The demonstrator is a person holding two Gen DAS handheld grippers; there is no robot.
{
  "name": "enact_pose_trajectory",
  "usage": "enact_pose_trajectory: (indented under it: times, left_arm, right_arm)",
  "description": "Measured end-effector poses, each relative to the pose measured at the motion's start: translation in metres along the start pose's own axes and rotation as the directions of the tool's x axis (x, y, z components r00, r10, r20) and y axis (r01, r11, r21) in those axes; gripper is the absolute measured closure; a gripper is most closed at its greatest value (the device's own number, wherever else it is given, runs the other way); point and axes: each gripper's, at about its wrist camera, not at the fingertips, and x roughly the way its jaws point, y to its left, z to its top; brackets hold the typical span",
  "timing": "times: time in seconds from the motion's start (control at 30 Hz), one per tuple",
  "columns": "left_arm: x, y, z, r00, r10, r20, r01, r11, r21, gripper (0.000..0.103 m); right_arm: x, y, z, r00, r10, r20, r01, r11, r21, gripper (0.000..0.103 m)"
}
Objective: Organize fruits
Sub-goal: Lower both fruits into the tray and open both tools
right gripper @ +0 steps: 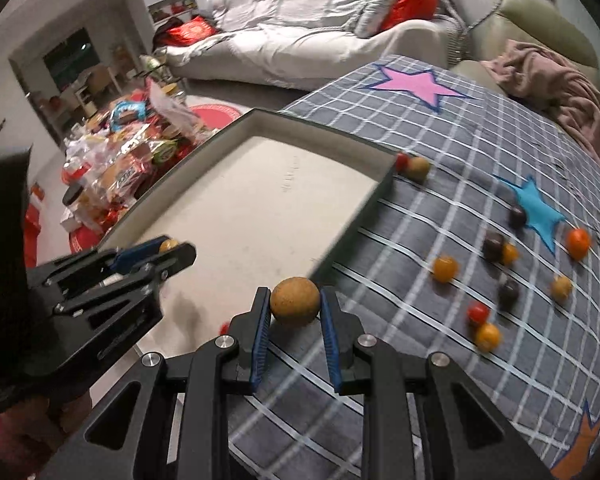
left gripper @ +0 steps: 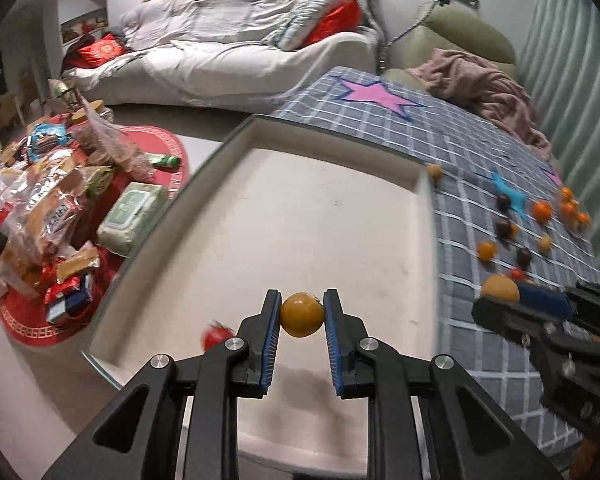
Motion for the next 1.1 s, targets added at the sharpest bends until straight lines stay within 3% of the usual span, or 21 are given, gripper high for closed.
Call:
enact_pose_trajectory:
  times: [0.23, 0.5, 0.6, 0.63, 0.7, 0.73, 0.8, 0.9, 1.1]
  left_arm:
    - [0.024, 0.018, 0.013, 0.997, 0.078, -0.027, -0.078, 0.997, 0.011, 0.080]
    - [0.039, 0.030, 0.007, 0.991, 0.117, -0.067, -0.117, 0.993, 0.005, 0.080]
    - [0.039, 0.031, 0.006, 0.992, 0.108, -0.058, -0.108, 0.994, 0.005, 0.079]
    - [0.039, 0.031, 0.006, 0.993, 0.106, -0.058, -0.106, 0.994, 0.004, 0.077]
    - [0.039, 0.036, 0.007, 0.992, 0.112, -0.059, -0.113, 0.993, -0.023, 0.029]
    - [0.037, 0.038, 0.007, 0.992, 0.123, -0.042, -0.124, 0.991, -0.040, 0.025]
    - [0.034, 0.041, 0.006, 0.992, 0.122, -0.022, -0.123, 0.991, -0.058, 0.025]
    - [0.032, 0.042, 0.007, 0.995, 0.097, -0.038, -0.099, 0.992, -0.079, 0.025]
    - [0.017, 0.019, 0.008, 0.997, 0.079, -0.018, -0.079, 0.997, -0.025, 0.025]
  right_arm:
    - [0.034, 0.020, 0.011, 0.999, 0.013, -0.047, -0.014, 0.999, -0.039, 0.076]
    - [0.060, 0.034, 0.006, 0.994, -0.001, -0.108, -0.009, 0.995, -0.095, 0.076]
    - [0.058, 0.038, 0.006, 0.995, 0.010, -0.100, -0.021, 0.994, -0.105, 0.060]
    - [0.056, 0.040, 0.006, 0.996, -0.005, -0.093, -0.006, 0.993, -0.117, 0.054]
    - [0.052, 0.044, 0.007, 0.997, -0.023, -0.076, 0.013, 0.990, -0.138, 0.037]
    - [0.050, 0.045, 0.007, 0.997, -0.026, -0.069, 0.016, 0.990, -0.142, 0.032]
    - [0.042, 0.042, 0.008, 0.999, -0.011, -0.052, 0.004, 0.991, -0.134, 0.024]
    - [0.033, 0.038, 0.006, 0.999, -0.033, -0.037, 0.028, 0.992, -0.125, 0.023]
    - [0.007, 0.002, -0.003, 0.998, -0.058, 0.002, 0.058, 0.998, -0.037, 0.022]
